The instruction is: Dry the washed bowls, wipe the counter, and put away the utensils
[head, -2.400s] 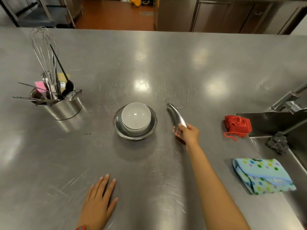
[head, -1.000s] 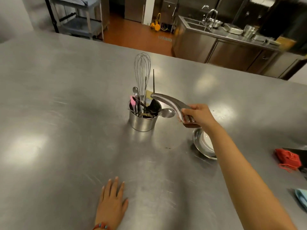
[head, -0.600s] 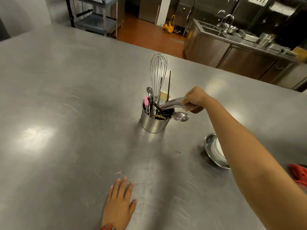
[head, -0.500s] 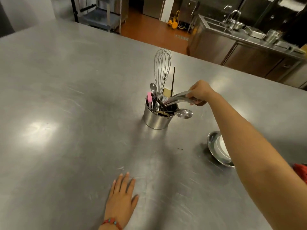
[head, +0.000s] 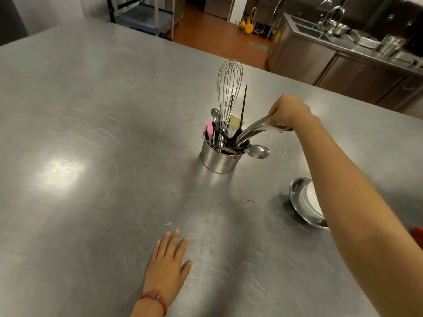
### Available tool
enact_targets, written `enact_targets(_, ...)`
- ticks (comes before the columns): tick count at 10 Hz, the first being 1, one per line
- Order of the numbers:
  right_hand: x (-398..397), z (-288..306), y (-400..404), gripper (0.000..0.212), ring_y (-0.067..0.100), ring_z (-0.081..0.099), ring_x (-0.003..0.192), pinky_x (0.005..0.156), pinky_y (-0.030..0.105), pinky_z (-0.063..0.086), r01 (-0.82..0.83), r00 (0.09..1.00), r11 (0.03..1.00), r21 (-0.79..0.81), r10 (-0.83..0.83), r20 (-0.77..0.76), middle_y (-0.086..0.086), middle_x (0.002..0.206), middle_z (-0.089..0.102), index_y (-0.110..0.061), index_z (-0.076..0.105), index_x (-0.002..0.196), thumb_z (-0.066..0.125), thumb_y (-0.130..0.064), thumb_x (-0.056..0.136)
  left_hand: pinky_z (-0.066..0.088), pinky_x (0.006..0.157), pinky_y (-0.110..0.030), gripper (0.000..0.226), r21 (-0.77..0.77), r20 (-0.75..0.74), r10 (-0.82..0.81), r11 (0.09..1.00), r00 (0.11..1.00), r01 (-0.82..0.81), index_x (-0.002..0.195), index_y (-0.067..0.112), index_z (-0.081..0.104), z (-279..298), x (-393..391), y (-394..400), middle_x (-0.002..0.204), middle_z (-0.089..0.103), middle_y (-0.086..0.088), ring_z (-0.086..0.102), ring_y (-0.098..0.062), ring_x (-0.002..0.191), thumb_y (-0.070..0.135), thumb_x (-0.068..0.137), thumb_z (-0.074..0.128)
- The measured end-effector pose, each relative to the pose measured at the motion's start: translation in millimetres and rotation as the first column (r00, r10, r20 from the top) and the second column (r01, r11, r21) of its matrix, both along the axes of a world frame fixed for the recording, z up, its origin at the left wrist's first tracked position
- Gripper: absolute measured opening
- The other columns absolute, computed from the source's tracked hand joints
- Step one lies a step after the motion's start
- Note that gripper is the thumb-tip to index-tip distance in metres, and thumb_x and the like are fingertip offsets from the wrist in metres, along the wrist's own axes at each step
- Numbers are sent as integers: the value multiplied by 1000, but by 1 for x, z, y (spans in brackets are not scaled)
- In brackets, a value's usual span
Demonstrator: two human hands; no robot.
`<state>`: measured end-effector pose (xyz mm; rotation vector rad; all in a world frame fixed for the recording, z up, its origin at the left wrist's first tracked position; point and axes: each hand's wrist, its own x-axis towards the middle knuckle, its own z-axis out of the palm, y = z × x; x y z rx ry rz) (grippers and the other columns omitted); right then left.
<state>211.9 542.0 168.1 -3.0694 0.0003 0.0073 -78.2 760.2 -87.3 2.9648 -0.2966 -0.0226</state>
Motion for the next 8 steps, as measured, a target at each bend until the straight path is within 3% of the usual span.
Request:
enact_targets(1,-1,-8,3,19,26,61,74,71,39,56,12,999,1000,28,-10,-47,8,82,67,-9,72,87,67,-6,70,-7,112,-26,83,11,-5,-7,1000,1000,7,101,15,72,1,0,0,113,69,-8,66,-29,101,46,94,-5)
enact_targets(2,-2,-25,6,14,22,59,52,56,34,55,49,995,990,132,-36,-96,9,65,66,-8,73,77,67,-3,65,-8,112,-26,84,26,-3,-13,1000,1000,13,100,16,73,2,1,0,111,70,-8,67,-28,100,46,94,-5)
enact_targets(3,-1,-49,5,4,15,54,40,39,22,50,126,987,949,289,-91,-134,4,54,60,-9,71,78,70,-12,74,-9,112,-27,84,44,20,-18,999,1000,17,100,17,73,-1,2,1,110,70,-7,67,-27,99,46,93,-6)
enact_targets(4,0,-73,2,17,17,58,48,54,28,55,149,987,898,415,-108,-121,9,65,65,-5,71,80,74,-22,76,-9,112,-27,84,26,-39,-30,999,999,31,99,18,73,-2,1,2,109,71,-7,68,-27,99,46,93,-6)
enact_targets(5,-6,-82,1,17,20,58,63,69,36,53,138,990,871,472,-123,-64,11,80,68,-7,72,84,72,-23,78,-8,113,-26,83,15,-41,-19,1000,999,20,100,17,73,-2,1,3,110,70,-7,67,-28,99,46,94,-5)
enact_targets(6,-17,-80,-4,18,16,56,66,65,29,45,115,990,819,562,-138,-2,1,69,63,-6,72,85,69,-23,80,-7,112,-25,82,22,-42,6,1000,999,-5,101,16,72,-4,0,4,111,70,-9,67,-30,100,46,94,-4)
enact_targets(7,-39,-67,-8,16,10,57,65,61,21,41,84,988,753,652,-150,45,-3,71,64,-9,71,81,66,-24,81,1,111,-26,83,13,-33,30,999,999,-29,101,15,72,-2,0,5,112,69,-10,67,-31,100,45,94,-4)
enact_targets(8,-75,-64,-7,13,2,55,60,56,16,39,39,983,693,720,-155,95,-9,66,62,-17,70,77,61,-24,84,46,95,-32,85,17,-2,51,999,999,-51,97,16,74,-3,-1,3,108,71,-9,68,-29,97,44,94,-6)
